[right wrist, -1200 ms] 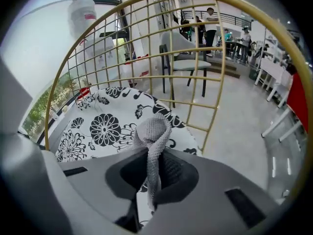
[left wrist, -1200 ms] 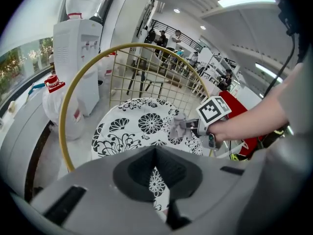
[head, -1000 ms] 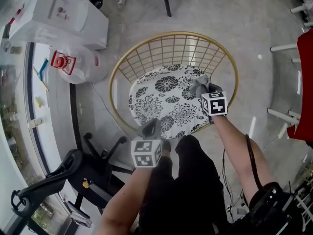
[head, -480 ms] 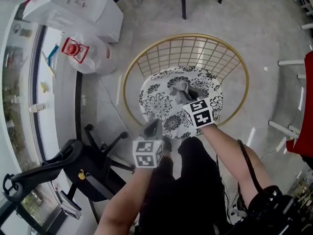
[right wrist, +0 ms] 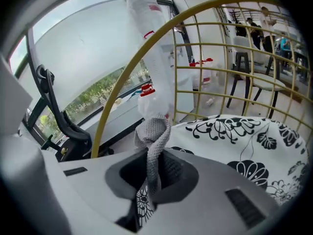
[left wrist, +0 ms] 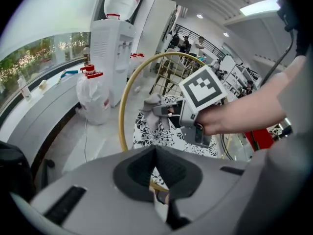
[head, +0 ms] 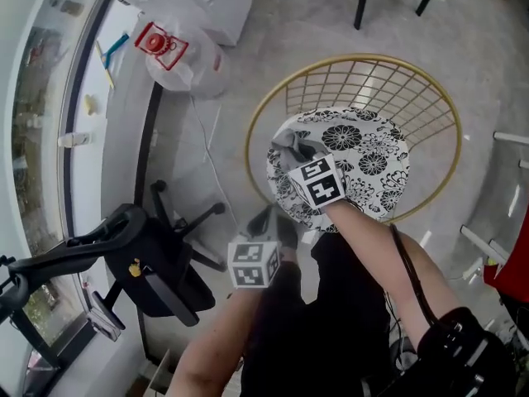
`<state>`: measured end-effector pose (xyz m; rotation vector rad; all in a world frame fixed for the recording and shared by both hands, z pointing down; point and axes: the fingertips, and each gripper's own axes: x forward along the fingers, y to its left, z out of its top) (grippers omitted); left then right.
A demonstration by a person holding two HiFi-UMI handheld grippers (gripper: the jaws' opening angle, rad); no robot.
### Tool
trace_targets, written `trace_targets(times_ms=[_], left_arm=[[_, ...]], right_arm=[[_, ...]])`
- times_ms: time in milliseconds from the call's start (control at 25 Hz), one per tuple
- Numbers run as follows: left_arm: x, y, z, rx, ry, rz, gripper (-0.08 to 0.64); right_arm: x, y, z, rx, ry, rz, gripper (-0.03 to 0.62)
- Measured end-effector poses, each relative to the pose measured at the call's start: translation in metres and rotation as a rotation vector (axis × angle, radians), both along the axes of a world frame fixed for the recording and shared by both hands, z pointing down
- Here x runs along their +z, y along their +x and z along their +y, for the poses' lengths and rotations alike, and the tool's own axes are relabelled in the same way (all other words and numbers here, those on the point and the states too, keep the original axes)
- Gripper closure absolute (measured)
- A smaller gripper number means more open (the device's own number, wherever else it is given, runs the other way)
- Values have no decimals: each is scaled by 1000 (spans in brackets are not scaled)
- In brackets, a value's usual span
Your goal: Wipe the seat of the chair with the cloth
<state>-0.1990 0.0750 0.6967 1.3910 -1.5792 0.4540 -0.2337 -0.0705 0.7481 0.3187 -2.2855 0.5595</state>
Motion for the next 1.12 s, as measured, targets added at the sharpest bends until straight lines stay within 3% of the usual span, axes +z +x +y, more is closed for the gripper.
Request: trace_targets(times_ms=[360,680,1120], left_arm=[[6,6,-1,22,15,36,552],[4,-3,-15,19,31,35,552],[6,11,-29,101,30,32,552]], right_arm=[[13,13,-27,52,31,42,565],[18,48,-56,142,38,74,565],[24,103,-90,242,68,115,565]])
